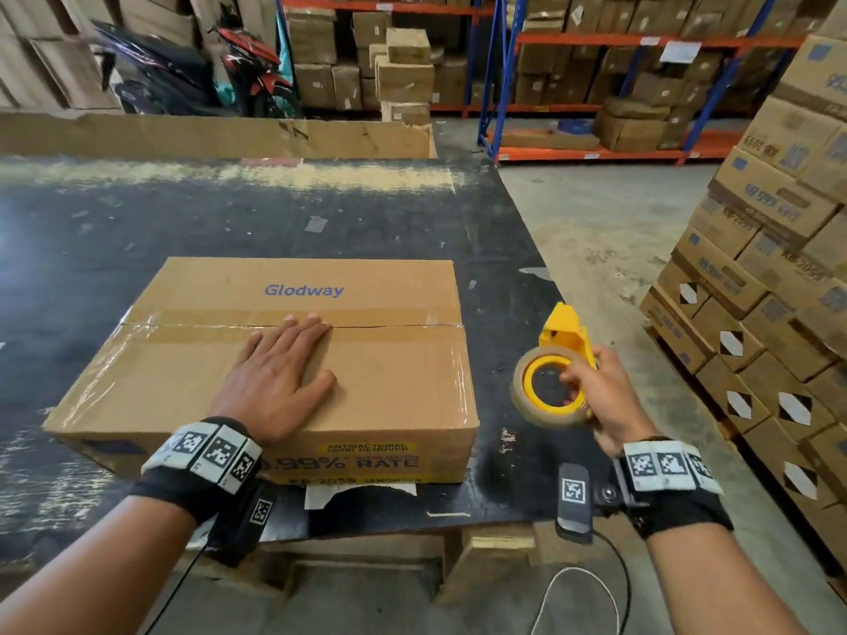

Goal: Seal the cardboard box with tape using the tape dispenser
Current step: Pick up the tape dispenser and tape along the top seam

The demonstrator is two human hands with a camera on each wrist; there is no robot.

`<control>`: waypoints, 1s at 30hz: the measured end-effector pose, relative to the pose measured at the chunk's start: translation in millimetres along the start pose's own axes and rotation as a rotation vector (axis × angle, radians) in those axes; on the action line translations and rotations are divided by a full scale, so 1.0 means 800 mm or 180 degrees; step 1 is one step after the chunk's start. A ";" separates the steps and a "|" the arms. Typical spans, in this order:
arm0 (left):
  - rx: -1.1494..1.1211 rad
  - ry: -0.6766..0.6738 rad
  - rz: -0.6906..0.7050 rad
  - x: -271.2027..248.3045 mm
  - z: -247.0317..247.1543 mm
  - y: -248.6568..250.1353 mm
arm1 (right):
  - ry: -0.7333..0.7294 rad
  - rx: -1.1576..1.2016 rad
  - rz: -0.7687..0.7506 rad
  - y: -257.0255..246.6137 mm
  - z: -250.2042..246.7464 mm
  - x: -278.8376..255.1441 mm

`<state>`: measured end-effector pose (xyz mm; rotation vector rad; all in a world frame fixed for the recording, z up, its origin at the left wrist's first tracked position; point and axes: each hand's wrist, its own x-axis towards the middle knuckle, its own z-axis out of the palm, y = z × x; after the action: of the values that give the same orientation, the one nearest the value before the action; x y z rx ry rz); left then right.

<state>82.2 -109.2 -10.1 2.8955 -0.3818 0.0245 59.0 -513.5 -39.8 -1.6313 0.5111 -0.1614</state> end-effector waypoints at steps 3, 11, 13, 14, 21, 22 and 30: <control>-0.0014 -0.0014 -0.0005 0.000 -0.001 0.001 | -0.0610 0.0019 -0.0710 -0.085 0.019 0.001; -0.0100 -0.0025 -0.0032 0.000 -0.003 0.003 | -0.1901 -0.2184 -0.2235 -0.177 0.165 0.020; -0.0133 -0.0023 -0.0031 0.000 -0.003 0.002 | -0.2005 -0.2390 -0.2325 -0.181 0.183 0.021; -0.0156 -0.0010 -0.0021 0.000 -0.003 0.001 | -0.2022 -0.2458 -0.2335 -0.183 0.187 0.022; -0.0639 0.0089 -0.0090 -0.030 -0.042 -0.065 | -0.1985 -0.2954 -0.2210 -0.185 0.190 0.027; -0.0534 0.0155 -0.0196 -0.035 -0.052 -0.092 | -0.1972 -0.3023 -0.2161 -0.186 0.189 0.027; -0.0155 0.0077 -0.0383 -0.058 -0.055 -0.224 | -0.2164 -0.3190 -0.1995 -0.221 0.233 0.000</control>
<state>84.2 80.9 -7.9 2.8613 -0.2006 0.0304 173.8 -336.2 106.3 -2.6173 -0.5676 0.2368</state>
